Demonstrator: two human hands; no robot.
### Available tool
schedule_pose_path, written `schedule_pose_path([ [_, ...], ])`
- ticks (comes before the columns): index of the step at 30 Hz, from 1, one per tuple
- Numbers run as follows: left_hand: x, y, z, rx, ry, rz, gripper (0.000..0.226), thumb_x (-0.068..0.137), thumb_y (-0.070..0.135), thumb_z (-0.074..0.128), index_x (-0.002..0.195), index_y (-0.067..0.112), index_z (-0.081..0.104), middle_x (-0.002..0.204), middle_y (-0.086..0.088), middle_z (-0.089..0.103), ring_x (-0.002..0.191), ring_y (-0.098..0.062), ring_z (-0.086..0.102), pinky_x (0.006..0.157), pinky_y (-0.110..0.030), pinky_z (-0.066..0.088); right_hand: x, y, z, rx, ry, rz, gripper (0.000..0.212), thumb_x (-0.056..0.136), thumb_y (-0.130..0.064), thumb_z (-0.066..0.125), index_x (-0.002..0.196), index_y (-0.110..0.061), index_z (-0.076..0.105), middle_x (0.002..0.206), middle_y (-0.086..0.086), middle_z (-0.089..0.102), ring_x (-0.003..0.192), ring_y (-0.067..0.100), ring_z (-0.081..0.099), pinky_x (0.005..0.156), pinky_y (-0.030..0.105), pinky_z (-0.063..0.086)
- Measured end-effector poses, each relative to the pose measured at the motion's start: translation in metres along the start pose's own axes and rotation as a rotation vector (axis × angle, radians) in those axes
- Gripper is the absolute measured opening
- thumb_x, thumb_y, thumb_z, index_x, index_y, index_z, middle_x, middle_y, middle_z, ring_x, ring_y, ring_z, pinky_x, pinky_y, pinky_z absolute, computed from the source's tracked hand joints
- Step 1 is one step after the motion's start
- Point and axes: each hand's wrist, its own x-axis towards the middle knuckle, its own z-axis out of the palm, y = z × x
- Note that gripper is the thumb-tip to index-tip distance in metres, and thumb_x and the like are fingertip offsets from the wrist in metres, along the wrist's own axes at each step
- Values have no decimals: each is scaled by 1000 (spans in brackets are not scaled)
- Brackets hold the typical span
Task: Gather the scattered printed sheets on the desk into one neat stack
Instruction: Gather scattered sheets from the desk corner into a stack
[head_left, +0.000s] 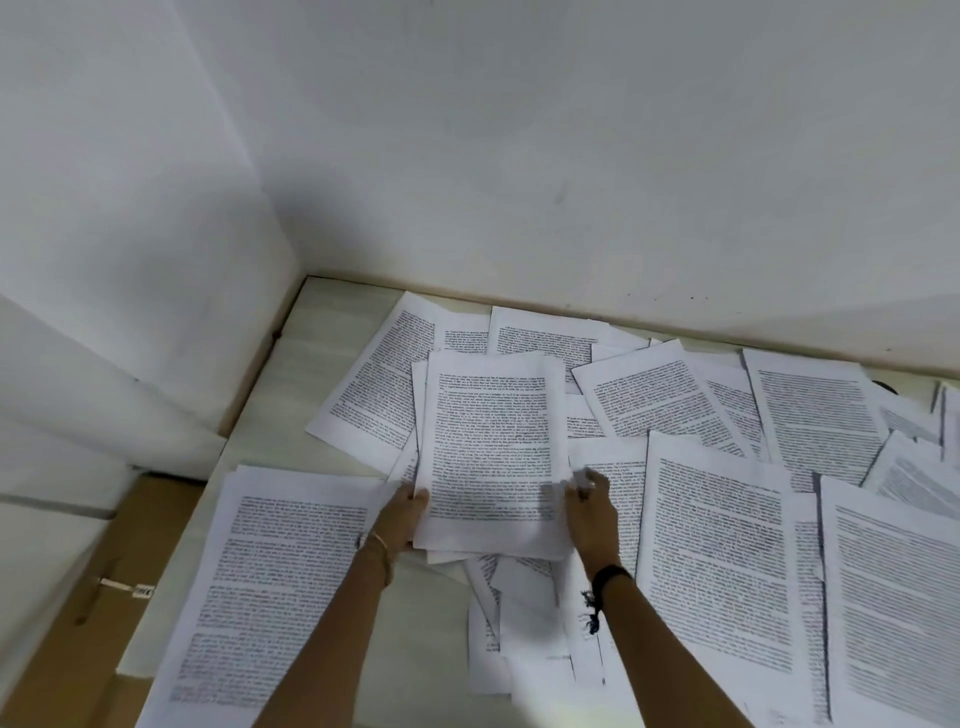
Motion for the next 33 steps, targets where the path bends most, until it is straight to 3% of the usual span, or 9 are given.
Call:
schedule_pose_path([
  [5,-31,3,30,219,94,-39,65,97,41,31,144,0,14,147,-22,32,133,-36,38,111,-40,32,-21,23,13,-147,-45,-108,46,101,-17,38,145,-6,31,148,10,39,135,26,39,111,35,30],
  [9,-39,1,44,300,162,-65,60,99,35,22,144,-3,8,144,-24,36,130,-37,42,105,-38,34,-23,24,16,-222,-71,-105,49,100,-15,39,147,-6,28,140,12,48,124,27,50,103,34,39],
  [12,-38,-2,38,338,225,3,46,98,23,32,137,1,26,131,-24,51,118,-37,52,96,-39,42,-21,20,8,-227,-66,-96,43,97,-8,44,139,-3,40,110,16,63,88,26,61,75,24,45],
  [15,-40,1,24,159,64,-44,51,73,17,59,120,0,51,107,-17,61,93,-30,60,75,-30,47,-11,23,-10,-127,-181,-26,28,91,-13,54,119,-14,56,95,2,62,89,20,58,77,23,40],
  [18,-32,-6,6,-4,-44,-94,53,36,33,67,81,7,64,74,-6,61,68,-20,56,64,-26,47,-4,29,-27,-61,-459,26,23,80,-6,64,84,-18,45,71,-3,47,70,12,47,71,25,37],
  [20,-9,-19,-3,-19,34,-8,53,54,38,74,98,11,62,87,-4,67,83,-24,64,79,-33,52,2,34,-29,-103,-556,15,31,72,6,62,74,-11,36,72,1,36,65,8,44,69,19,37],
  [23,25,-34,-8,1,120,131,26,80,7,56,104,19,55,97,-7,67,94,-32,65,83,-46,54,17,39,-26,-137,-525,21,19,64,-26,69,63,-21,51,76,-3,47,72,13,51,74,29,37],
  [27,39,-39,-11,105,47,153,47,74,19,55,119,26,42,112,-7,60,102,-30,61,87,-48,53,30,15,-16,-2,-250,7,31,77,-52,70,93,-28,57,73,-10,61,67,13,55,65,29,42],
  [33,-1,7,-12,144,43,57,73,68,21,54,136,19,28,122,-12,55,111,-35,55,93,-35,45,48,-29,9,-96,-201,-44,50,98,-24,47,144,-15,30,118,7,51,113,31,53,85,32,41],
])
